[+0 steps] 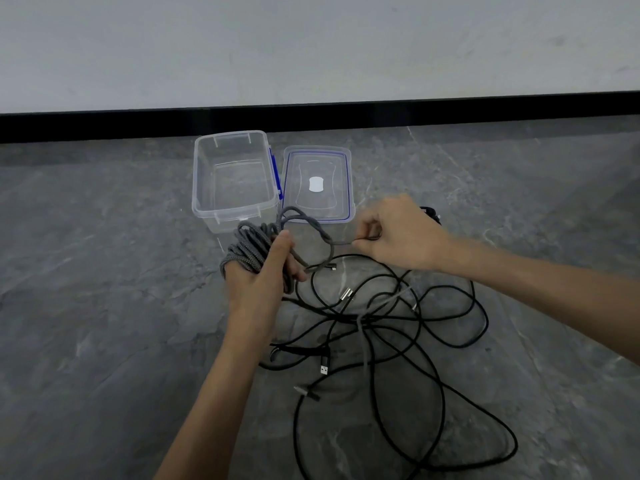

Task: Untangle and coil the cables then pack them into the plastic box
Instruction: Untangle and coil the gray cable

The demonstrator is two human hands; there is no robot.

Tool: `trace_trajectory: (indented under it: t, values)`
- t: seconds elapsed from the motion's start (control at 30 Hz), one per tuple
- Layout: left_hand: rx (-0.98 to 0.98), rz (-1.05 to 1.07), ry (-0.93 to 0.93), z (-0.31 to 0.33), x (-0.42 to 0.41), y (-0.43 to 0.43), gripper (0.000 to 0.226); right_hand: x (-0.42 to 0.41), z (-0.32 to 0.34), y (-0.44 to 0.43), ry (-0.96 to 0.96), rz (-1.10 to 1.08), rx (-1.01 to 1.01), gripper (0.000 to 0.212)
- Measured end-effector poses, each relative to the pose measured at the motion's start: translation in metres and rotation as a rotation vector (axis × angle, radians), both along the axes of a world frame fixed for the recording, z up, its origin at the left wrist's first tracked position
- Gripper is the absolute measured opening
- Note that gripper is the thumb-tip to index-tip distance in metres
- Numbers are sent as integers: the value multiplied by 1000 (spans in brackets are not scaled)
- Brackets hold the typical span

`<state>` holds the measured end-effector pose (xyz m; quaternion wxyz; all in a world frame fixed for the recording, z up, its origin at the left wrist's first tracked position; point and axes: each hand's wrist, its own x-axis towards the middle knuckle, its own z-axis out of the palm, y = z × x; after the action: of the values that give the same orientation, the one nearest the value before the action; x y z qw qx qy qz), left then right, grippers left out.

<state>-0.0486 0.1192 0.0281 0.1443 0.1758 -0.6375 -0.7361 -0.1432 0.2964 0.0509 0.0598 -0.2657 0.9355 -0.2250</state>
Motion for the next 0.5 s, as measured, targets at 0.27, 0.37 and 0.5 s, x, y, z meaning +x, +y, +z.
trace_trajectory:
  t: [0.27,0.37,0.5]
  values:
    - [-92,-62,-114,-1,1,-6,28,-12,-3,25,35,-48,207,17]
    - [-89,-53,-186,-5,0,-1,44,-14,-3,29,61,-80,244,15]
    - [-143,-54,-222,-7,-1,3,42,-10,-4,28,103,-90,271,17]
